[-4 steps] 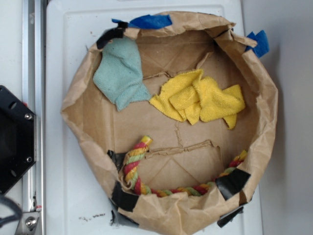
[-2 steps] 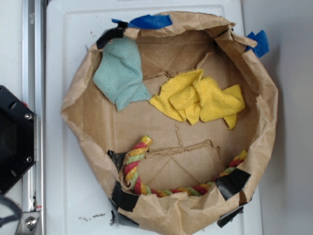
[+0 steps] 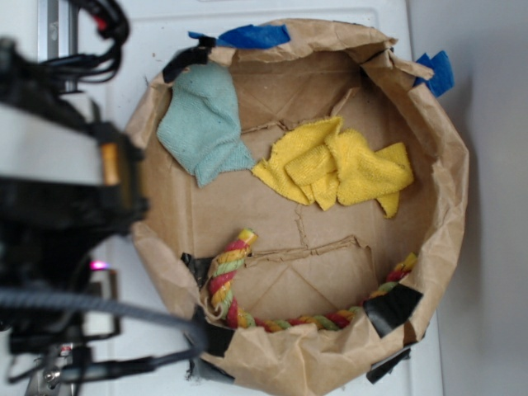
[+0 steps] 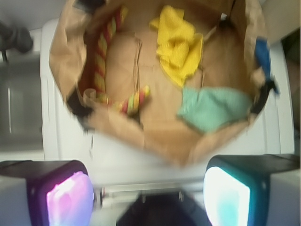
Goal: Grab the multicolored rope.
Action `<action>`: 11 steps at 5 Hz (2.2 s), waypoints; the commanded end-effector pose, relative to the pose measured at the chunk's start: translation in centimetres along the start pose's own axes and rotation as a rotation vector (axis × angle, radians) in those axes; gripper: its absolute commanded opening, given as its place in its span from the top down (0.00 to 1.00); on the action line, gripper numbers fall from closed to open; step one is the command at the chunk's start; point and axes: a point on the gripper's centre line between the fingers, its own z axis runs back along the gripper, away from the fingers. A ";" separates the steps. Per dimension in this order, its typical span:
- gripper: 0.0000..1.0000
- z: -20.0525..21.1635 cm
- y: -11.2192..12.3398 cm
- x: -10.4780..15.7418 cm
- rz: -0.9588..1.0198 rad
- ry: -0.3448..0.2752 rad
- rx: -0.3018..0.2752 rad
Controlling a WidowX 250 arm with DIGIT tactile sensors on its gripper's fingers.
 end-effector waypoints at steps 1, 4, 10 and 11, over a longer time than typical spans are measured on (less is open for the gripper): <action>0.00 -2.0 -0.4 4.4 -0.187 -0.051 -0.070; 0.00 -10.5 0.0 5.4 -0.339 0.000 -0.102; 0.00 -15.1 -1.7 4.5 -0.401 0.010 -0.170; 0.00 -15.1 -2.0 4.2 -0.457 0.023 -0.191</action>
